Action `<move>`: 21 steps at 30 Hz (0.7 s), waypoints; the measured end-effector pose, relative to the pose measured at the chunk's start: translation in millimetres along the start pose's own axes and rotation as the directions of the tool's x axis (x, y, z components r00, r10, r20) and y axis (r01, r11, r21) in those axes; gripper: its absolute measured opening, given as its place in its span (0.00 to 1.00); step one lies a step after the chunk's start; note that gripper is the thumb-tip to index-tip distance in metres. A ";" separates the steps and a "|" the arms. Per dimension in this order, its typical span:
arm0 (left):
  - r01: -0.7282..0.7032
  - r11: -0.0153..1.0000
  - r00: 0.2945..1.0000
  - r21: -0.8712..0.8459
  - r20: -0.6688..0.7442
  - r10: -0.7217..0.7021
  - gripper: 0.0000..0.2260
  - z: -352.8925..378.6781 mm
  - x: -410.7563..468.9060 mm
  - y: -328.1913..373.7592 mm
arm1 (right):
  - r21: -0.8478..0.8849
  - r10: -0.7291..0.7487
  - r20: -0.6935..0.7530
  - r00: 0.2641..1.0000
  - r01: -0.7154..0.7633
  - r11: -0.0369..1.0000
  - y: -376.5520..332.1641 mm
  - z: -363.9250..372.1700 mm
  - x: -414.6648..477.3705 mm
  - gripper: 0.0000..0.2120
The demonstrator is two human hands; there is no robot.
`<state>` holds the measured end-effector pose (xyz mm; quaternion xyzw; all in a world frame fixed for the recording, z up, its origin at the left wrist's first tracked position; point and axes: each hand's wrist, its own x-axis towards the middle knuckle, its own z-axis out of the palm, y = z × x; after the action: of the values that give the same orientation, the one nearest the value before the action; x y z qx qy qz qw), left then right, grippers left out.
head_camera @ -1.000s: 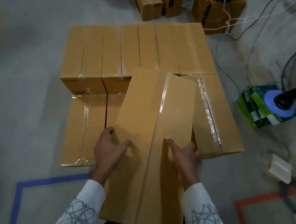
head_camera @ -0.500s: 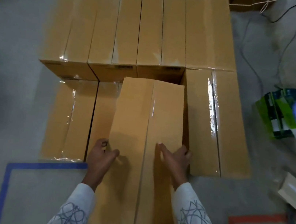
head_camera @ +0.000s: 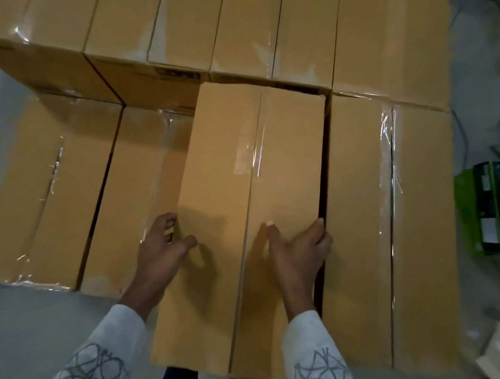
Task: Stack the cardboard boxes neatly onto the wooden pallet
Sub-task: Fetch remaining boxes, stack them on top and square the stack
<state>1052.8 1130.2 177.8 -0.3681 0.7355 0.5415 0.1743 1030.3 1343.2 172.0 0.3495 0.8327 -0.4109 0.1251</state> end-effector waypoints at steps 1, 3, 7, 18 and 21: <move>0.004 1.000 0.999 -0.031 0.034 -0.003 0.37 4.7 7.3 -5.2 | -0.038 -0.056 -0.004 0.998 0.056 0.998 6.2 4.4 -1.1 0.48; 0.010 0.997 0.994 -0.072 0.114 -0.002 0.37 12.2 15.1 -12.3 | -0.114 -0.136 0.044 0.990 0.140 0.984 21.0 7.9 -11.0 0.44; -0.001 0.994 0.982 -0.105 0.187 0.020 0.37 17.8 13.7 -19.3 | -0.118 -0.169 0.052 0.984 0.174 0.978 48.7 6.4 -54.8 0.33; -0.049 0.999 0.989 -0.008 0.136 0.050 0.34 19.2 16.5 -18.3 | 0.637 0.865 0.089 0.494 -0.696 0.332 92.8 1.7 -93.1 0.46; -0.060 0.998 0.991 0.019 0.121 0.057 0.35 22.8 17.8 -14.5 | 0.636 0.846 0.083 0.526 -0.682 0.362 97.1 6.7 -93.3 0.50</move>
<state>1048.3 1143.0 148.4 -0.3109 0.7402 0.5593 0.2067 1163.9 1333.9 156.1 0.7682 0.4013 -0.4929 0.0760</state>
